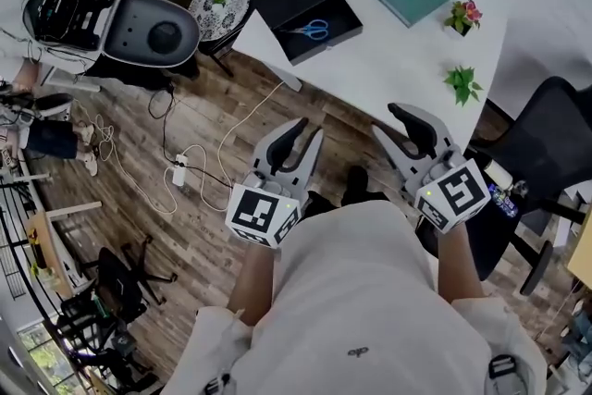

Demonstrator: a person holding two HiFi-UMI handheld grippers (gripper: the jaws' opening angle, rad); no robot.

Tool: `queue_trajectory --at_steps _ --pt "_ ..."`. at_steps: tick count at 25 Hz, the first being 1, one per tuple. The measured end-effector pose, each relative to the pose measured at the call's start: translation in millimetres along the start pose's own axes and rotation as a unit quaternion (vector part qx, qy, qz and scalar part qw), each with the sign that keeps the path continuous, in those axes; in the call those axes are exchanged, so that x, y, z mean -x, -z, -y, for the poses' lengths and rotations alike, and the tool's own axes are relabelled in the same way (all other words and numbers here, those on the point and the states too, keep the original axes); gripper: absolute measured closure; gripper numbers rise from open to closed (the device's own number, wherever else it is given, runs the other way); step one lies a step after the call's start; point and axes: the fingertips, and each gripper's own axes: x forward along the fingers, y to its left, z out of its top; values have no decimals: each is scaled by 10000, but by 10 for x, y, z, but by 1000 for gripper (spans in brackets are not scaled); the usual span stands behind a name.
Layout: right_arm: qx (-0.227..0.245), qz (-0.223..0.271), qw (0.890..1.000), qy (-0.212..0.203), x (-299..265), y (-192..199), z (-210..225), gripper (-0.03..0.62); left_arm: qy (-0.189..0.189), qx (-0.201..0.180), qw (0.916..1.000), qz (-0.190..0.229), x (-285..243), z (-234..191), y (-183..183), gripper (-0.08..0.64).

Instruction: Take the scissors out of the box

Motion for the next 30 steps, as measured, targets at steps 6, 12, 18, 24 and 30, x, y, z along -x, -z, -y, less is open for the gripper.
queue_trajectory --at_steps 6,12,18,24,30 --pt "-158 17 9999 29 7 12 175 434 -97 -8 9998 -164 -95 -52 6 456" --pt "-312 -50 9994 145 -5 110 324 434 -8 22 9996 -276 -289 -134 52 456" --pt "-289 -129 9988 364 -182 79 479 434 307 79 9993 -213 -561 -297 1 456" --pt "-288 -144 9977 589 -483 -84 634 431 680 70 9972 -294 -888 -567 -78 456" --pt "-260 -142 9959 858 -860 -266 865 431 1021 -87 9941 -344 -1249 -935 -216 456"
